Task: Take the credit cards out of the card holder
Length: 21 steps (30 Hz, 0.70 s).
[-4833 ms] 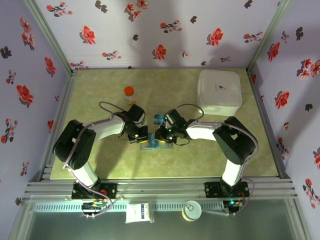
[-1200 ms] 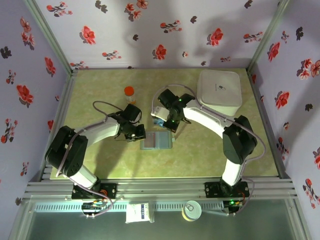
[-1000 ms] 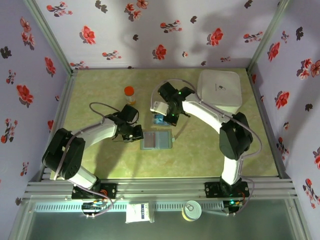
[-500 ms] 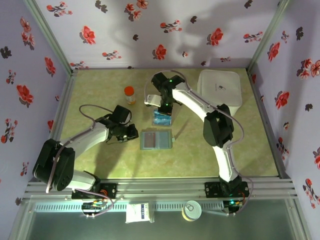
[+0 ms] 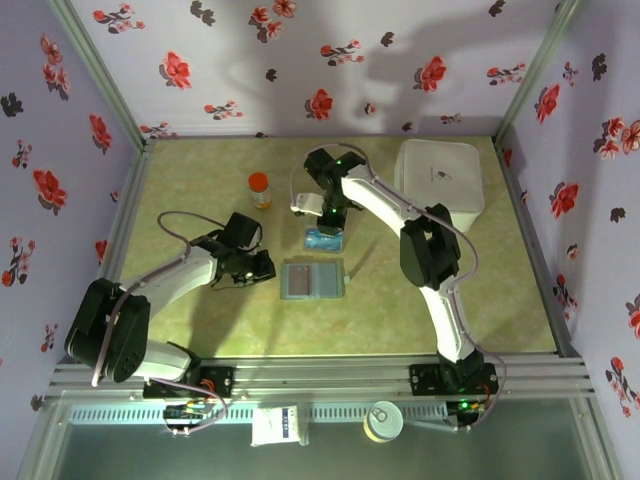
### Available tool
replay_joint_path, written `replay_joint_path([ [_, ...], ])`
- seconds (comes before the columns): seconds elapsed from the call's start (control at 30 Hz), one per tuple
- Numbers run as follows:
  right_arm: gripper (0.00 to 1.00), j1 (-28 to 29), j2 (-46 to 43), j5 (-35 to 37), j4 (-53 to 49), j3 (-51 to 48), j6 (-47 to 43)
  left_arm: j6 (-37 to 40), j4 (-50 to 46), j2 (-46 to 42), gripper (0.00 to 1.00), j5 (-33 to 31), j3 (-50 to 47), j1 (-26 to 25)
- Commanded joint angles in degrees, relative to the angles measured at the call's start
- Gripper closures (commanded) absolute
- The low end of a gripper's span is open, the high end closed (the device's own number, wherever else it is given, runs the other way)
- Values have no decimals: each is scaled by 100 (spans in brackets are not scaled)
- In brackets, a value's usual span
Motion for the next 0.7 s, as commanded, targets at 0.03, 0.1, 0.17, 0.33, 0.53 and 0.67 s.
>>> replay_joint_path([
  [0.03, 78, -60, -557, 22, 289, -371, 294, 84, 45, 88, 87, 65, -32, 49],
  [0.1, 78, -61, -790, -3, 549, -634, 522, 61, 138, 149, 88, 128, -35, 48],
  [0.17, 78, -63, -1043, -37, 873, -948, 912, 40, 241, 242, 88, 236, -27, 53],
  [0.33, 77, -52, -1655, -182, 1908, -1846, 2386, 19, 406, 488, 91, 410, 31, 31],
  [0.53, 82, 1, -2318, -350, 3269, -2978, 5221, -14, 515, 694, 92, 518, 86, -10],
  [0.67, 87, 171, -2852, -452, 4316, -4008, 6693, -63, 570, 804, 94, 567, 106, -79],
])
